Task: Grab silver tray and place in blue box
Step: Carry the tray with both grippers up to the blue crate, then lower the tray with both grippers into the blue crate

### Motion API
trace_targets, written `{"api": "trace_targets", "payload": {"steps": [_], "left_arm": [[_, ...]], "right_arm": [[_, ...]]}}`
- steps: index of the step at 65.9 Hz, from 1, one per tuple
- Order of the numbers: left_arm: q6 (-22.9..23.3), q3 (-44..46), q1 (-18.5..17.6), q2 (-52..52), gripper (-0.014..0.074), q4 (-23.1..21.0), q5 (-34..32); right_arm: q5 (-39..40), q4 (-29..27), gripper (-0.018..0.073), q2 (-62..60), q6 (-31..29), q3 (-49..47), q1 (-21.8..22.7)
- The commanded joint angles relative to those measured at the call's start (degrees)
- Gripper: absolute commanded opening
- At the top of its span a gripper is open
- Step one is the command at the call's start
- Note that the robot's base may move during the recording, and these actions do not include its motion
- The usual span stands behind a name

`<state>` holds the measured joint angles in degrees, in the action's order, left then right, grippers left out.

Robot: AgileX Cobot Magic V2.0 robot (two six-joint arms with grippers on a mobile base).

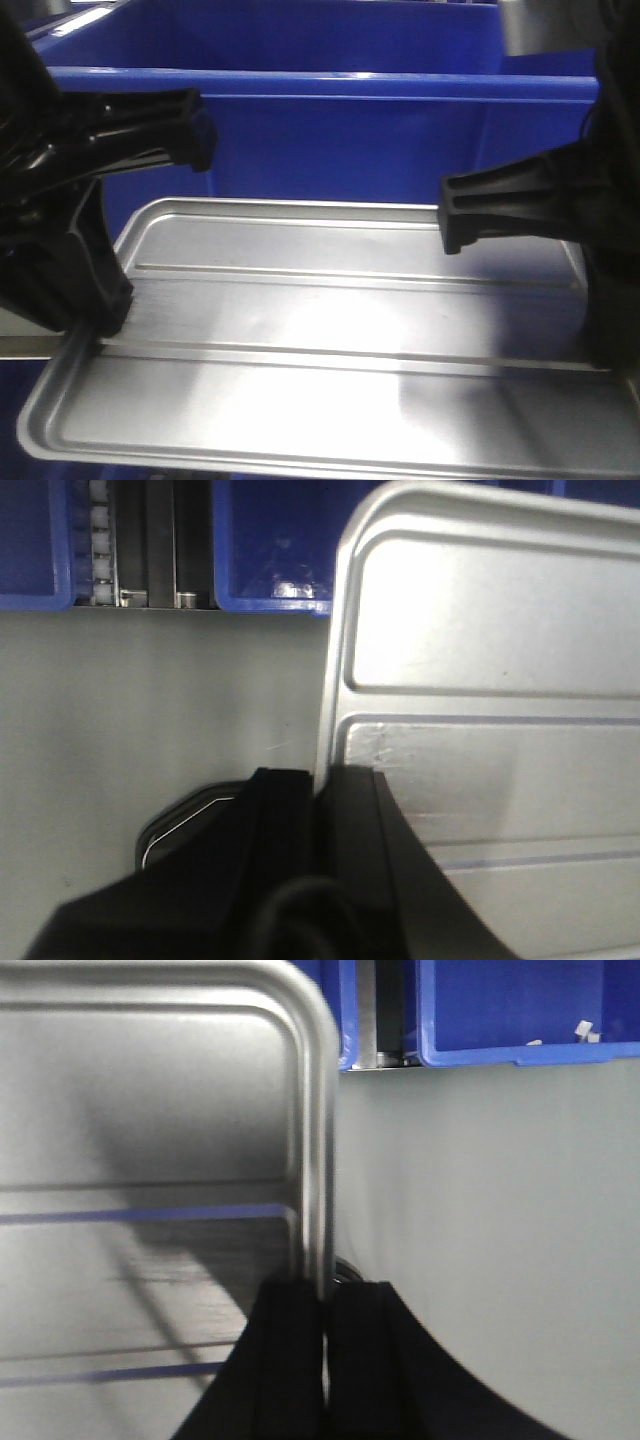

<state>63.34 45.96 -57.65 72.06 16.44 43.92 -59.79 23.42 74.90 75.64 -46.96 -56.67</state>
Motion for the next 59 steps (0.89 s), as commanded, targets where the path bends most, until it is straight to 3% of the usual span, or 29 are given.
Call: {"api": "trace_targets", "payload": {"steps": [1,14,44,53,59], "left_arm": [[0.41,1.35,0.96,-1.50,-0.0104,4.22,9.51],[0.41,1.35,1.99,-1.50,-0.0104,4.21,10.94],[0.03,1.65,1.99,-1.64,-0.0104,4.33,9.70],[-0.20,5.29,1.99,-3.17,-0.0104,4.33,10.08],[-3.15,8.67,1.99,-3.86,-0.0104,4.33,10.08]], "right_arm": [[-5.92,4.37,0.0048,-1.46,-0.24,-0.90,0.58],[-1.14,4.37,0.0048,-1.46,-0.24,-0.90,0.58],[0.54,5.28,0.0048,-1.54,-0.49,-1.19,0.58],[-0.27,5.56,0.0048,-2.30,-4.64,-4.89,0.58],[-1.25,6.82,0.0048,-2.70,-7.27,-8.76,0.58]]}}
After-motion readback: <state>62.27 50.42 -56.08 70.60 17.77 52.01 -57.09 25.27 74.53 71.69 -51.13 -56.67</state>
